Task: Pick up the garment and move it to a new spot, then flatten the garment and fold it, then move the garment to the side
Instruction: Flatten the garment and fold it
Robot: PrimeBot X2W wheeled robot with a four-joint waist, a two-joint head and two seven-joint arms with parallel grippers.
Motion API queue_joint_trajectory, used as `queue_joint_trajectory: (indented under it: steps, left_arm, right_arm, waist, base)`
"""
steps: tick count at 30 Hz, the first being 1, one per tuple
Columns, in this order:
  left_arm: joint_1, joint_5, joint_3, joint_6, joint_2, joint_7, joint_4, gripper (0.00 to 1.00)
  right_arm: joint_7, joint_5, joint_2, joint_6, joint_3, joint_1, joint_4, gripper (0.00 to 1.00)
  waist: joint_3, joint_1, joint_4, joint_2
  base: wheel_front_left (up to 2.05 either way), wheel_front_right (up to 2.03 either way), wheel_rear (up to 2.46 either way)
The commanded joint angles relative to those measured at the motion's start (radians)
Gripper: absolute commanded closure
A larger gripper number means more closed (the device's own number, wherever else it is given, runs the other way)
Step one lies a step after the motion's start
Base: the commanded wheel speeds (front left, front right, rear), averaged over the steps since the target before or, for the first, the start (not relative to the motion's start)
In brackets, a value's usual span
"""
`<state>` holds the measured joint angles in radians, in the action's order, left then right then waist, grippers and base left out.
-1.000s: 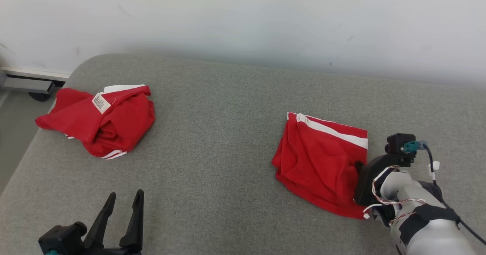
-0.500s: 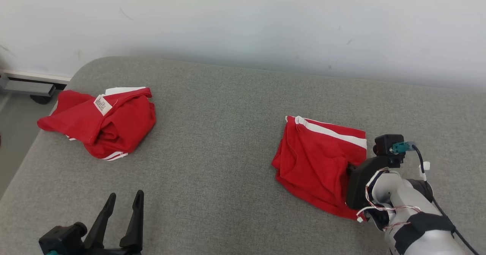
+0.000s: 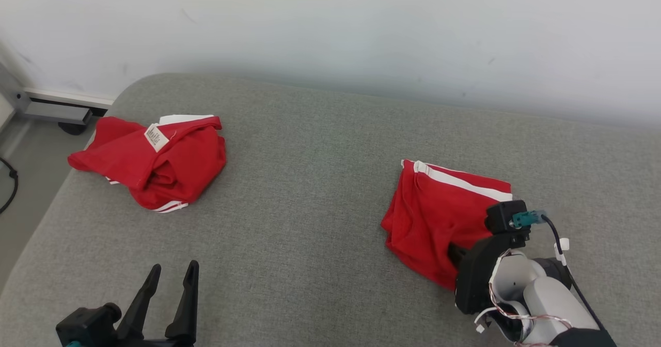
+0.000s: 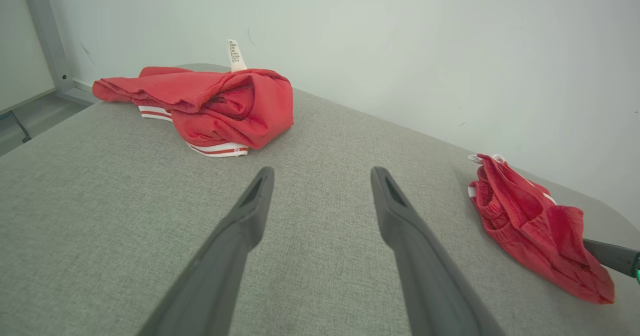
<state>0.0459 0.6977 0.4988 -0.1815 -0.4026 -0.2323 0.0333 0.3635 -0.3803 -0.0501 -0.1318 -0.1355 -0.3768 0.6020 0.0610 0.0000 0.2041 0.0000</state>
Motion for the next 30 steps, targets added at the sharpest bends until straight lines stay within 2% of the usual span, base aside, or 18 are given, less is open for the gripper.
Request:
queue_joint_trajectory:
  steps: [1, 7, 16, 18, 21, 22, 23, 24, 28, 30]
  left_arm:
    - [0.006, 0.005, 0.0, 0.001, -0.004, -0.002, -0.001, 0.0]
    - [0.011, 0.005, 0.005, 0.004, 0.0, -0.003, 0.003, 0.0]
    - [0.013, 0.009, 0.007, 0.007, -0.002, -0.005, 0.009, 0.0]
    - [0.01, 0.01, 0.005, 0.004, -0.003, -0.006, 0.008, 0.0]
    - [0.006, 0.011, 0.002, 0.0, -0.004, -0.008, 0.005, 0.0]
    - [0.003, 0.011, 0.0, -0.002, -0.005, -0.009, 0.004, 0.0]
    - [0.001, 0.012, -0.001, -0.002, -0.006, -0.008, 0.002, 0.0]
    - [-0.002, 0.012, -0.003, -0.003, -0.007, -0.01, 0.001, 0.0]
    - [-0.009, 0.012, -0.007, -0.008, -0.007, -0.013, -0.004, 0.0]
    - [-0.007, 0.01, -0.008, -0.008, -0.006, -0.016, -0.006, 0.0]
  right_arm:
    - [0.018, -0.011, -0.002, 0.002, -0.003, 0.025, -0.037, 1.0]
    - [0.077, -0.026, -0.001, 0.002, -0.029, 0.074, -0.136, 1.0]
    - [0.094, -0.071, -0.001, 0.002, -0.093, 0.075, -0.163, 1.0]
    - [0.087, -0.084, -0.002, 0.002, -0.107, 0.062, -0.174, 0.96]
    - [0.087, -0.08, -0.002, 0.002, -0.107, 0.046, -0.2, 0.83]
    - [0.093, -0.077, -0.002, 0.002, -0.101, 0.042, -0.212, 0.67]
    - [0.1, -0.075, -0.002, 0.002, -0.093, 0.038, -0.225, 0.25]
    - [0.11, -0.07, -0.003, 0.002, -0.074, 0.035, -0.237, 0.0]
    - [0.177, -0.025, -0.003, 0.002, 0.03, 0.04, -0.298, 0.0]
    - [0.237, 0.017, -0.002, 0.002, 0.123, 0.067, -0.354, 0.0]
  waist:
    - [-0.002, 0.0, 0.007, 0.0]
    - [-0.001, 0.0, 0.026, 0.0]
    - [0.0, 0.0, 0.05, 0.0]
    - [0.001, 0.0, 0.052, 0.0]
    - [0.0, 0.0, 0.051, 0.0]
    - [0.0, 0.0, 0.05, 0.0]
    - [0.0, 0.0, 0.048, 0.0]
    - [-0.001, 0.0, 0.044, 0.0]
    - [0.002, 0.0, 0.028, 0.0]
    - [0.009, 0.0, 0.015, 0.0]
  base:
    - [0.0, 0.0, 0.0]
    - [0.0, 0.0, 0.0]
    - [0.0, 0.0, 0.0]
    - [0.0, 0.0, 0.0]
    - [0.0, 0.0, 0.0]
    - [0.0, 0.0, 0.0]
    - [0.0, 0.0, 0.0]
    - [0.0, 0.0, 0.0]
    - [0.0, 0.0, 0.0]
    - [0.0, 0.0, 0.0]
